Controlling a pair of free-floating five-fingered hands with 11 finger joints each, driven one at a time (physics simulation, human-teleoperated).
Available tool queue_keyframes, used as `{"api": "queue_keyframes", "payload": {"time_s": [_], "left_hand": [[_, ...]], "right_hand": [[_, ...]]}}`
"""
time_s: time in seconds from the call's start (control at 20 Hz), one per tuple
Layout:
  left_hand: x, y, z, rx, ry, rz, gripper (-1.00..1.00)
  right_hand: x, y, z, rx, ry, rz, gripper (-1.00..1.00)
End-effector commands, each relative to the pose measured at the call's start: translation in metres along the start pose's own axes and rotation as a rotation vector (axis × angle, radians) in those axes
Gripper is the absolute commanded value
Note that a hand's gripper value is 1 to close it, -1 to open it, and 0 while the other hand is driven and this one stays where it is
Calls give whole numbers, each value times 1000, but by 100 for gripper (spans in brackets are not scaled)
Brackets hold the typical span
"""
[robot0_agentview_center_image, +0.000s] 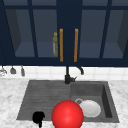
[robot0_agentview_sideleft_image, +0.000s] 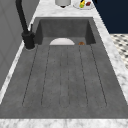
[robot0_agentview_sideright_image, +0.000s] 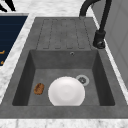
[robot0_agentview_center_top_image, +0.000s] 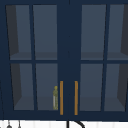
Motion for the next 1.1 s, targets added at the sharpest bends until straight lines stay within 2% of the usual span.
{"api": "queue_keyframes", "payload": {"time_s": [0.0,0.2,0.3,0.45,0.8,1.05], "left_hand": [[0,0,0,0,0,0,0],[0,0,0,0,0,0,0],[0,0,0,0,0,0,0],[0,0,0,0,0,0,0],[0,0,0,0,0,0,0],[0,0,0,0,0,0,0]], "right_hand": [[-9,-10,-13,16,-47,-14,-100],[-13,-22,-21,34,-40,1,-100],[-7,-25,-28,15,-27,10,-100],[-3,-28,-44,11,-5,4,-100],[8,-25,-85,-23,-1,-2,-100],[-11,-4,-109,-86,-47,-58,-100]]}}
